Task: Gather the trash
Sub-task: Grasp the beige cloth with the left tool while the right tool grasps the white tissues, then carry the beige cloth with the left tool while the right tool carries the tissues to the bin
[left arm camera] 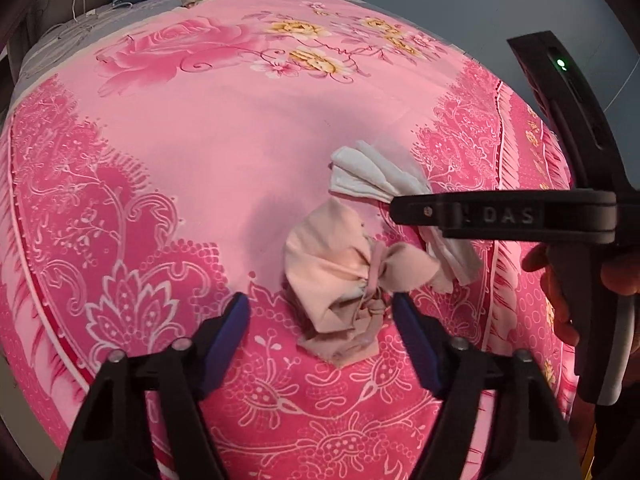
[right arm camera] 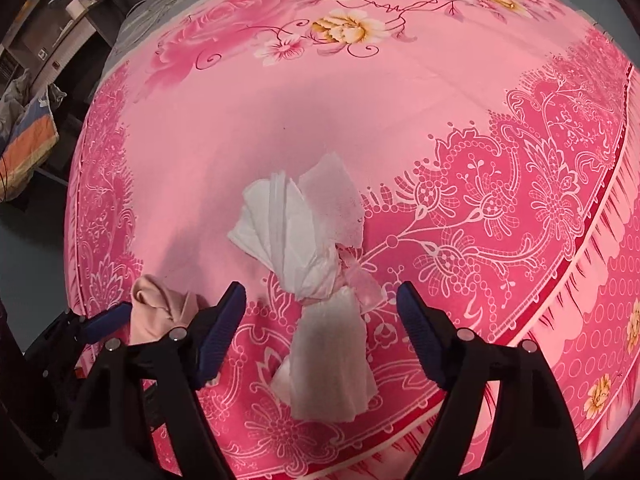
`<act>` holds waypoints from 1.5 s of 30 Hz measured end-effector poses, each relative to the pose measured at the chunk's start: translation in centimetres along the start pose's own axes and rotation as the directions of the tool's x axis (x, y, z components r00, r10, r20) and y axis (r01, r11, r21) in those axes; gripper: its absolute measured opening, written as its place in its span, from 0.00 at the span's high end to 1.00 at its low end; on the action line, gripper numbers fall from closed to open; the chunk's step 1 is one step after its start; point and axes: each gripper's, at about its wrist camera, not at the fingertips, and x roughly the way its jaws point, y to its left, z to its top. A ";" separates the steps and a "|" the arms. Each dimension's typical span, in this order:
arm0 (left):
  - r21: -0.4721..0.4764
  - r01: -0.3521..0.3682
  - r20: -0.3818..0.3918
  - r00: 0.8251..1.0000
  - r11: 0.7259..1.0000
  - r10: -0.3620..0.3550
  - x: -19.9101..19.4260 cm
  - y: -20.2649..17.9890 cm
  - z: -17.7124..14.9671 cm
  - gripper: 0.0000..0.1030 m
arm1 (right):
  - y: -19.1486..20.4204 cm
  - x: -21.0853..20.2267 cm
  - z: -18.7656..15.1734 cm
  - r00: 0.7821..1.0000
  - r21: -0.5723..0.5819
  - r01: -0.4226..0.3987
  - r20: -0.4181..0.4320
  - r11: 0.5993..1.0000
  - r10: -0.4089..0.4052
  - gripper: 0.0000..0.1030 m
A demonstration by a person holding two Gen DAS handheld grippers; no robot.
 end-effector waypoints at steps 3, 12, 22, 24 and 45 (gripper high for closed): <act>0.024 0.008 -0.002 1.000 1.000 -0.008 0.5 -0.6 -0.2 0.56 | -0.1 0.8 0.1 1.000 0.002 0.015 -0.011 1.000 -0.015 0.37; 0.032 0.034 -0.004 0.999 0.999 -0.034 0.0 -0.9 -0.4 0.76 | -0.5 0.8 0.3 0.999 0.008 0.053 0.000 0.999 -0.053 0.78; 0.036 0.065 0.039 0.997 0.997 -0.066 -4.0 -0.9 -1.0 0.77 | 0.0 -1.6 -0.3 0.998 0.020 0.046 0.044 0.999 -0.047 0.82; 0.044 0.066 0.050 0.996 0.997 -0.068 -5.0 -1.0 -1.3 0.77 | 0.1 -2.8 -0.6 0.998 0.026 0.032 0.062 0.999 -0.034 0.82; 0.105 0.037 0.243 0.968 0.994 -0.062 -18.4 -3.9 -6.8 0.77 | 2.2 -18.3 -11.5 0.964 0.011 -0.109 0.246 0.994 0.103 0.82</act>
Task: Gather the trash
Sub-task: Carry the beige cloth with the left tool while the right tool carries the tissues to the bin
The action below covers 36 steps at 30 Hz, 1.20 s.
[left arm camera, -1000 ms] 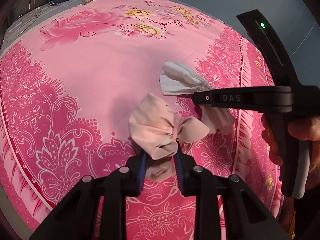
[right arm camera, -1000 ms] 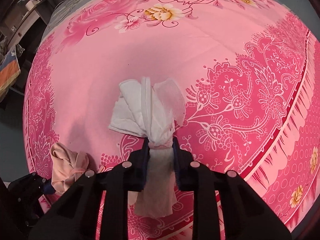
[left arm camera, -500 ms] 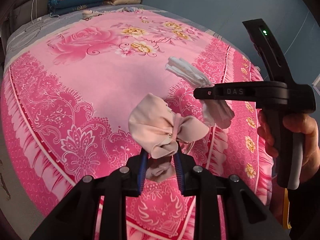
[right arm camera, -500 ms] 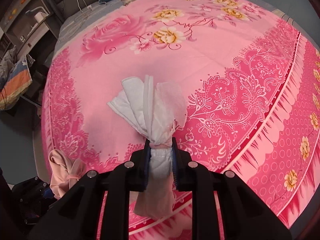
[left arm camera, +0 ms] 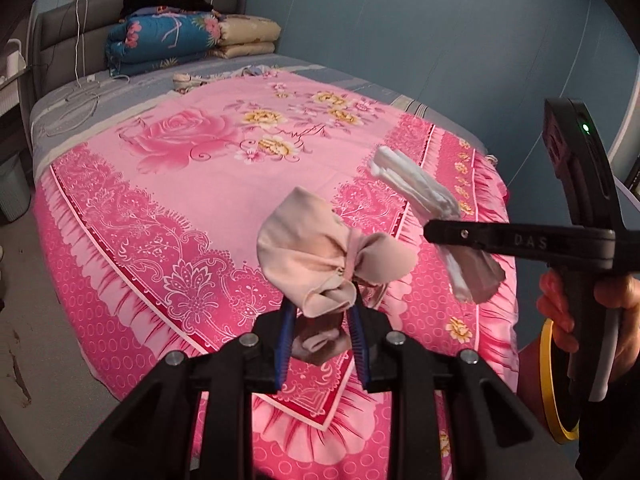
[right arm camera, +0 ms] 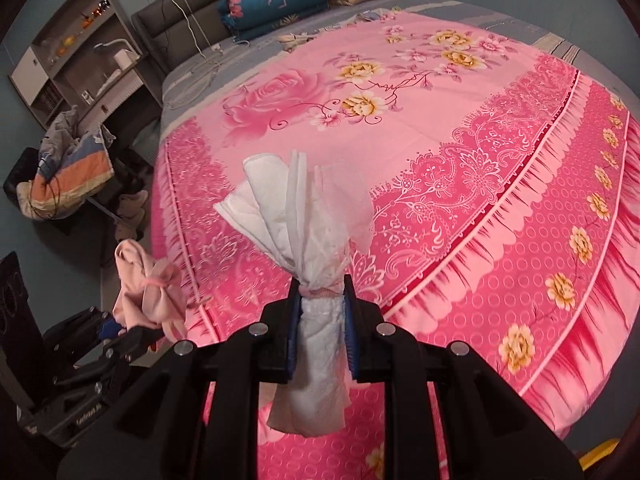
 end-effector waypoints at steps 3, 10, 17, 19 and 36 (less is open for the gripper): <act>0.015 0.009 0.029 1.000 1.000 -0.009 -1.9 -1.0 -0.4 0.77 | 0.2 -2.5 -1.8 0.999 0.016 -0.018 0.028 1.000 0.018 0.82; 0.060 0.031 0.095 0.995 0.998 -0.037 -6.1 -3.8 -1.7 0.77 | -0.1 -8.1 -5.8 0.990 0.045 -0.071 0.124 0.996 0.065 0.82; 0.111 0.054 0.132 0.989 0.992 -0.068 -9.3 -6.6 -2.8 0.77 | -1.4 -13.2 -9.3 0.976 0.086 -0.094 0.207 0.992 0.074 0.82; 0.121 0.065 0.135 0.988 0.991 -0.081 -9.8 -7.3 -3.0 0.77 | -1.9 -14.9 -10.4 0.969 0.096 -0.096 0.238 0.991 0.071 0.82; 0.223 0.122 0.171 0.972 0.967 -0.162 -13.4 -13.4 -4.2 0.77 | -5.0 -23.9 -15.8 0.915 0.146 -0.118 0.400 0.982 0.051 0.82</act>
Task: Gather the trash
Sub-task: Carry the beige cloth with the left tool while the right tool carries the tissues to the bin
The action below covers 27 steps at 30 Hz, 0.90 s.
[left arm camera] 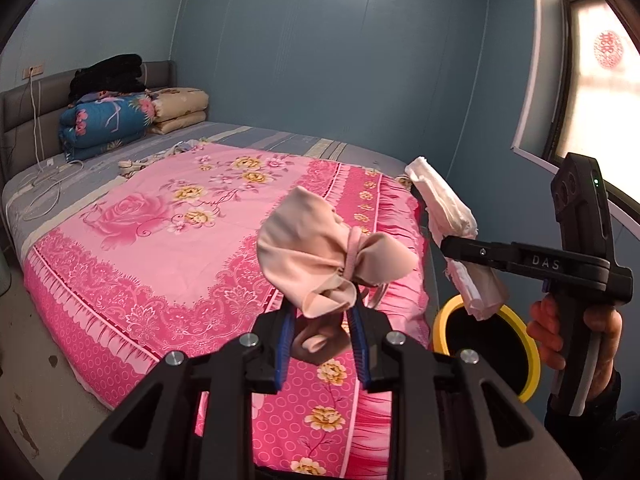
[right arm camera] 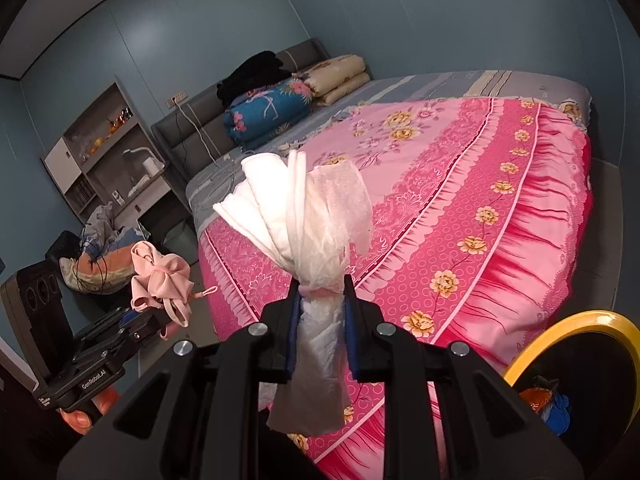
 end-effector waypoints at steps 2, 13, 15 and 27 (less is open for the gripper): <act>0.017 0.007 0.008 1.000 1.000 -0.007 -0.2 -0.9 0.1 0.77 | -0.3 -1.3 -0.3 1.000 0.010 0.007 0.023 1.000 -0.007 0.82; 0.087 0.058 0.010 0.998 0.995 -0.059 0.5 -5.7 0.7 0.77 | -3.2 -7.8 -1.4 0.983 0.078 0.098 0.148 0.992 -0.109 0.81; 0.100 0.067 0.002 0.998 0.993 -0.068 1.1 -6.6 0.6 0.77 | -3.7 -8.7 -1.7 0.976 0.096 0.133 0.161 0.987 -0.147 0.81; 0.181 0.220 -0.103 0.974 0.959 -0.204 7.6 -14.4 -0.7 0.76 | -9.9 -13.5 -4.0 0.890 0.261 0.357 0.195 0.897 -0.411 0.81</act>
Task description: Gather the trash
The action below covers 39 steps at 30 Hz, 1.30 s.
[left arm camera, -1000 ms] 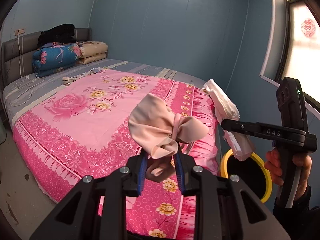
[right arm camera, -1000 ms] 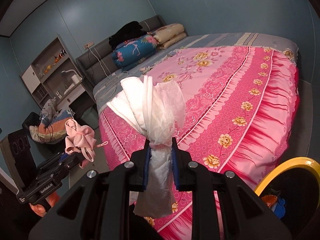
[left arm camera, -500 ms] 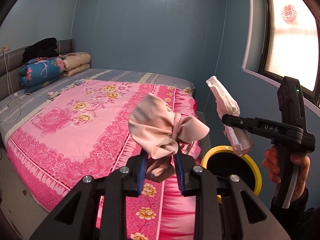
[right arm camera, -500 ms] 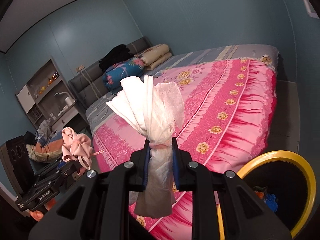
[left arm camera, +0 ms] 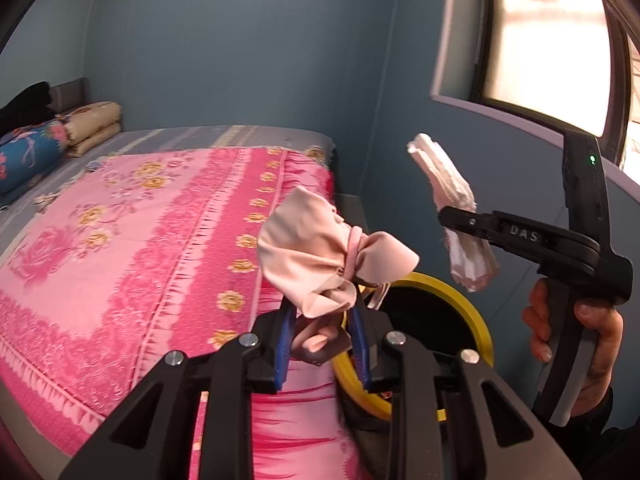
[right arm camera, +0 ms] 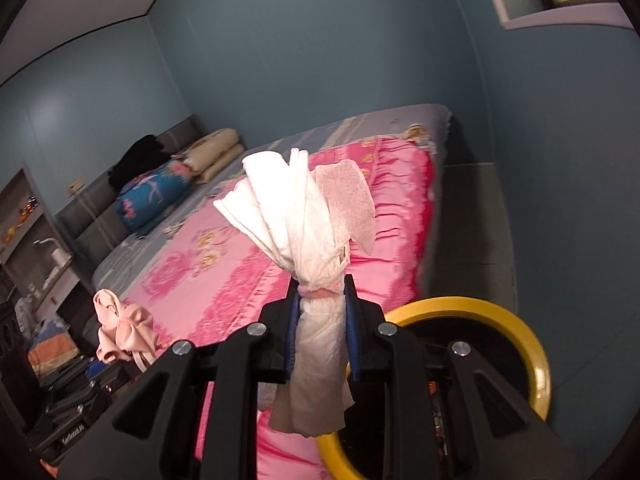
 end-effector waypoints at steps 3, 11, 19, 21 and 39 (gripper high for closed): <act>0.027 0.046 -0.035 0.998 0.999 -0.045 2.3 -1.8 0.1 0.76 | -2.3 0.3 0.0 1.000 0.041 0.021 -0.006 0.999 -0.021 0.81; 0.032 0.125 -0.112 0.986 0.992 -0.120 7.1 -4.6 -0.2 0.64 | -7.5 0.5 -0.3 0.998 0.130 0.070 -0.010 0.989 -0.069 0.74; -0.007 0.110 -0.095 0.989 0.994 -0.110 6.6 -4.1 -0.3 0.42 | -9.9 -0.2 -0.1 0.991 0.179 0.115 0.041 0.977 -0.124 0.52; -0.021 0.090 -0.078 0.993 0.996 -0.091 5.8 -3.1 -0.2 0.42 | -9.8 -0.7 -0.1 0.990 0.178 0.120 0.054 0.977 -0.132 0.51; -0.217 -0.329 0.164 0.916 0.919 0.367 -8.8 10.8 -3.5 0.08 | 6.2 3.1 -2.6 0.996 -0.159 -0.087 -0.004 0.983 0.087 0.16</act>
